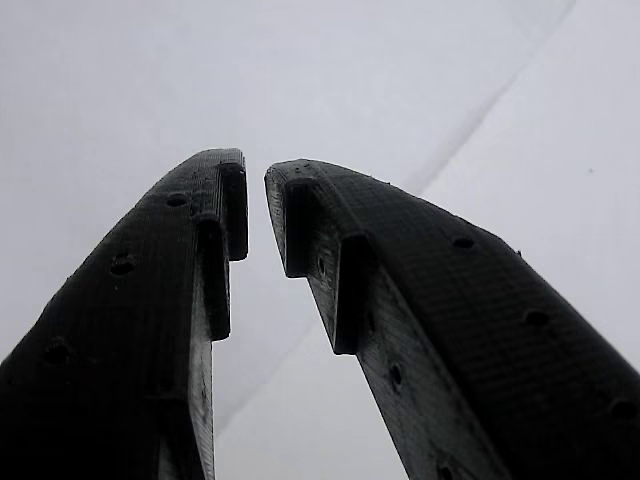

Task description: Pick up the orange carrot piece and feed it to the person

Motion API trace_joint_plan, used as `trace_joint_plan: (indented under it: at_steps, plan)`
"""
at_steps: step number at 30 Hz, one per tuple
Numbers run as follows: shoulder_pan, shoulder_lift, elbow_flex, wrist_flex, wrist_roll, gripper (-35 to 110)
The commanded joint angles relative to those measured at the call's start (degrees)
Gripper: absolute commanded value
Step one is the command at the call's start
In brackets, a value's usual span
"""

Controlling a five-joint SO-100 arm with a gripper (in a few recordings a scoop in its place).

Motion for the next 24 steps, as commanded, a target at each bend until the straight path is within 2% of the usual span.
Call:
trace_joint_plan:
  at_steps: [1,5,10,24]
  plan:
    - [0.4,0.9,-1.8,-0.4,-4.7,-1]
    - [1.2,0.9,-1.8,-0.4,-8.3,-2]
    - [1.3,-0.5,-4.0,-0.4,-7.3,-2]
    - [2.1,-32.5,-33.5,0.0,0.0,-2]
